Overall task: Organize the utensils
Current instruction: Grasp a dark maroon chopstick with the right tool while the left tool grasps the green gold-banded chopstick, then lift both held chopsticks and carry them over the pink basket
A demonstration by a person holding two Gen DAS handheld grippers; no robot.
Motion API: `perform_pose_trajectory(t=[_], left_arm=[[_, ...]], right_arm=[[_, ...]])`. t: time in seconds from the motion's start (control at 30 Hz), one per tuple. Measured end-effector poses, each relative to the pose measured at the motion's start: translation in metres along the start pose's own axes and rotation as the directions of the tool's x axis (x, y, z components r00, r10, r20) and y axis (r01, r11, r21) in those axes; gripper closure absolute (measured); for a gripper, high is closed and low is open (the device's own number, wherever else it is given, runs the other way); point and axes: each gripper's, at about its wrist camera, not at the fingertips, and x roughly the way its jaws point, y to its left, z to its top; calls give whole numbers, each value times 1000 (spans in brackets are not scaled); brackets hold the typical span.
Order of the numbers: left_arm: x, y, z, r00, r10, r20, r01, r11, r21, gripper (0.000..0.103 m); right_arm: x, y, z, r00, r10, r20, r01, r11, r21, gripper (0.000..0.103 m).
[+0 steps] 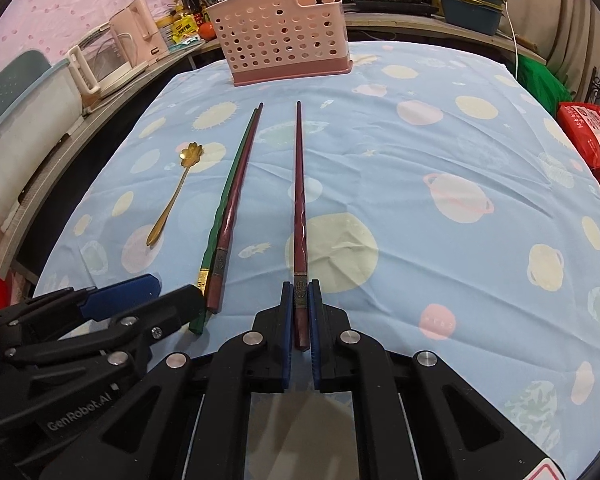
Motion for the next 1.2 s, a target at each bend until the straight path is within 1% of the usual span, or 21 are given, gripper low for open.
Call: perform_pose_trajectory(t=[0.13,0.37,0.57,0.67,0.7,0.77,0.87,1.2], left_arm=[[1,1,1,1000,19,9,-20,1000,7,62],[-1,13,5,999,37,16,-36,999,-36,62],[5,7,10,999,48,22,-48,999,-12,62],[6,4,10,998,59,29,-59,998,4,67],[6,4,9,998,57,30,-57,998,7,72],[6,5,9,998,52,29,-52,999,9,84],[6,7,8,998,49,29,-49,999,15,95],[-5,12,5,999,22,33,-22,1000,-3,96]], right_arm=[[0,0,0,1000,-1,0,1,1000,-4,96],[0,0,0,1000,2,0,-2,1000,-2,96],[2,5,0,1000,7,-3,-7,1000,-13,96],[2,5,0,1000,8,-5,-8,1000,-17,96],[2,6,0,1000,9,-6,-9,1000,-17,96],[3,6,0,1000,8,-5,-8,1000,-18,96],[3,8,1,1000,6,-2,-6,1000,-22,95],[-3,7,1,1000,12,12,-12,1000,-25,95]])
